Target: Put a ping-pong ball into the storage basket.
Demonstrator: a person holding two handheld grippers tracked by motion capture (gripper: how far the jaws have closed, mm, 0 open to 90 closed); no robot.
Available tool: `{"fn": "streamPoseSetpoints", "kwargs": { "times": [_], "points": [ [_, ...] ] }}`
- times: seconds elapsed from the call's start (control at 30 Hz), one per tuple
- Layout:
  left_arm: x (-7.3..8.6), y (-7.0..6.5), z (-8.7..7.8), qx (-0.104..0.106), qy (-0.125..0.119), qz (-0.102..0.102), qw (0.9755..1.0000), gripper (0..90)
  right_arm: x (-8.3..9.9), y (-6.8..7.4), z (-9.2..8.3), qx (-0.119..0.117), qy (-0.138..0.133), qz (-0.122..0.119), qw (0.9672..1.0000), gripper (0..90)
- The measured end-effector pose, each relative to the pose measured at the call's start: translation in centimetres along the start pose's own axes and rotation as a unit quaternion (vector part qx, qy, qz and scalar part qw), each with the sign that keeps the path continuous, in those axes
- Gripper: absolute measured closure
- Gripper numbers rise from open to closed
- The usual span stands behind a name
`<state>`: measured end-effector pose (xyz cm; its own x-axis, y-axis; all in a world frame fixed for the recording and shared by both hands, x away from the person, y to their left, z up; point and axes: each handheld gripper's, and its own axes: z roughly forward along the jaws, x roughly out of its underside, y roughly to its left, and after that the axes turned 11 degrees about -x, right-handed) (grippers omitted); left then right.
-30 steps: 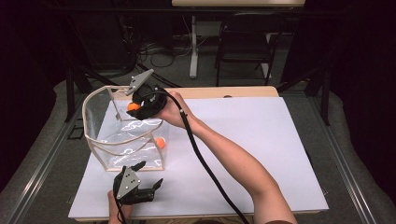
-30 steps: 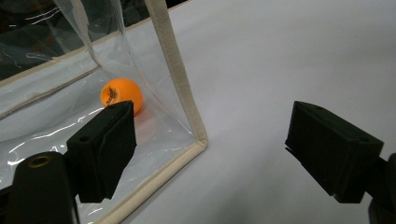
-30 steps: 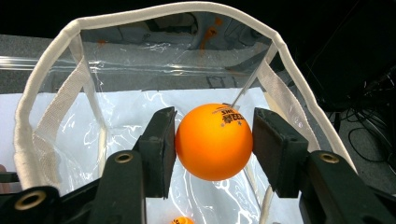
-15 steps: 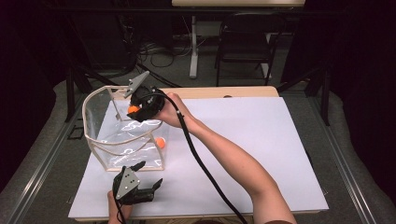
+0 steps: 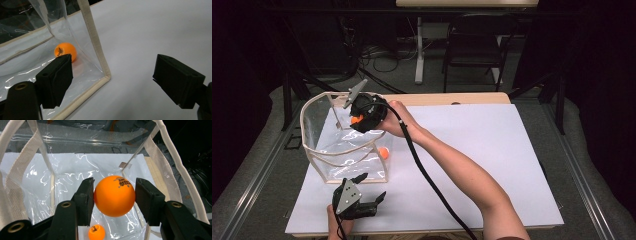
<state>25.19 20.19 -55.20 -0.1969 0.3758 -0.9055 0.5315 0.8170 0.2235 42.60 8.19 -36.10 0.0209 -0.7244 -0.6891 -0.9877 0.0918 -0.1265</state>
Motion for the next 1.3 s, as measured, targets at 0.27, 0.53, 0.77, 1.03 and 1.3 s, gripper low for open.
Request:
{"fn": "streamPoseSetpoints", "kwargs": {
  "times": [0.27, 0.53, 0.77, 1.03, 1.3],
  "points": [
    [0.0, 0.0, 0.1, 0.001, 0.001, 0.0, 1.0, 16.0, 0.4, -0.3, 0.0, 0.004, 0.014, 0.006, 0.9999, 50.1],
    [0.0, 0.0, 0.1, 0.003, 0.002, 0.003, 1.0, 16.0, 0.5, -0.2, -0.2, 0.011, 0.024, 0.012, 0.9996, 50.1],
    [0.0, 0.0, 0.1, 0.003, 0.002, 0.003, 1.0, 16.0, 0.6, -0.3, -0.1, 0.013, 0.03, 0.014, 0.9994, 50.1],
    [0.0, 0.0, 0.1, 0.003, 0.002, 0.003, 1.0, 16.0, 0.8, -0.4, 0.0, 0.015, 0.033, 0.017, 0.9992, 50.0],
    [-0.1, 0.0, 0.1, 0.003, 0.002, 0.005, 1.0, 16.0, 1.1, -0.7, -0.3, 0.021, 0.023, 0.038, 0.9988, 33.1]
  ]
}}
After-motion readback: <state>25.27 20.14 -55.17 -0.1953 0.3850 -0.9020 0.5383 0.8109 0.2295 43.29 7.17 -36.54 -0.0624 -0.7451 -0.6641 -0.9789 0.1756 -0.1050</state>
